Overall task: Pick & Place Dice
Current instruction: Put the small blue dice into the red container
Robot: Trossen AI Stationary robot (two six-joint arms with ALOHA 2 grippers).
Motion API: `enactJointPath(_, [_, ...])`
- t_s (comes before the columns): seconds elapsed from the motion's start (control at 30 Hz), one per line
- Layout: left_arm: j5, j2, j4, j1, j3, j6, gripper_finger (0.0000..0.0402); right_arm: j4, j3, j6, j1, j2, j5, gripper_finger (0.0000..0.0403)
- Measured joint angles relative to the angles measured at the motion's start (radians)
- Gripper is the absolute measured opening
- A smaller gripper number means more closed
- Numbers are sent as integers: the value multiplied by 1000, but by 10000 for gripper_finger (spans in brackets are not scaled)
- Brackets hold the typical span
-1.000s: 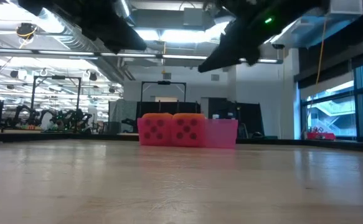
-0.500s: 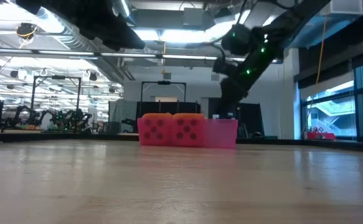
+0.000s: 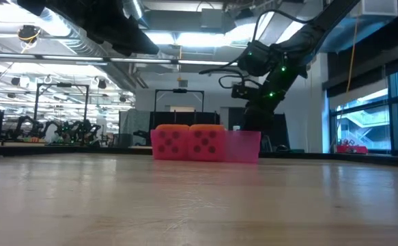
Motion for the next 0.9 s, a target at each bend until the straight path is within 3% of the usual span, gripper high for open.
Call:
enactJointPath(0.23, [0, 0, 0, 0, 0, 0, 107, 9, 0, 34, 0, 0, 45, 214])
enactJointPath(0.4, [0, 0, 0, 0, 0, -2, 104, 49, 0, 62, 1, 0, 33, 222])
enactJointPath(0.53, [0, 0, 0, 0, 0, -2, 107, 51, 0, 44, 2, 0, 18, 182])
enactJointPath(0.73, [0, 0, 0, 0, 0, -2, 104, 51, 0, 55, -2, 0, 4, 77])
enactJointPath(0.9, [0, 0, -1, 0, 0, -1, 106, 52, 0, 94, -7, 0, -60, 70])
